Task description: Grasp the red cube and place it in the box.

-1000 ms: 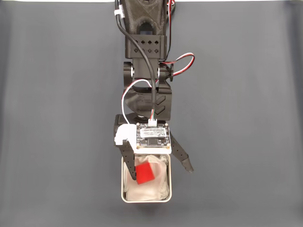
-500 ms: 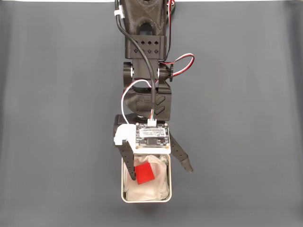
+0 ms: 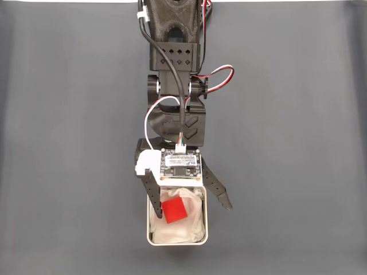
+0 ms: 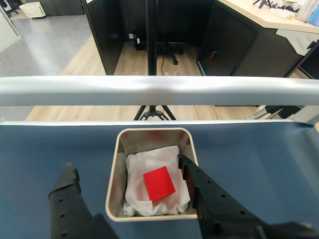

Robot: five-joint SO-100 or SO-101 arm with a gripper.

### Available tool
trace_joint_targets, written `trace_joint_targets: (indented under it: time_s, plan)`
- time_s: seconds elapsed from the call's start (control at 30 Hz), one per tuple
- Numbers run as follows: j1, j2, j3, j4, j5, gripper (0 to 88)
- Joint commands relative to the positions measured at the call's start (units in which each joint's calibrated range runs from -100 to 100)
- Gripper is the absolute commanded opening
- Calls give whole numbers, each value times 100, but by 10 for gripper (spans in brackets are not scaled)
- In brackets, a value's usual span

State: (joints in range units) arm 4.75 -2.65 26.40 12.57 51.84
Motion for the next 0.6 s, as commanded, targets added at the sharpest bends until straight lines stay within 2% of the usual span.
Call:
trace_joint_targets:
  time_s: [0.0,0.1,0.33,0.37,0.57]
  plan:
    - [65,-186,-22,-142,-44,469]
    - [65,-229,-31,-142,-59,424]
    - [-6,-827,-204,-44,-5,22]
    - [-20,-1000,-268,55,-34,0]
    - [-141,-2395,-450,1333,-103,0]
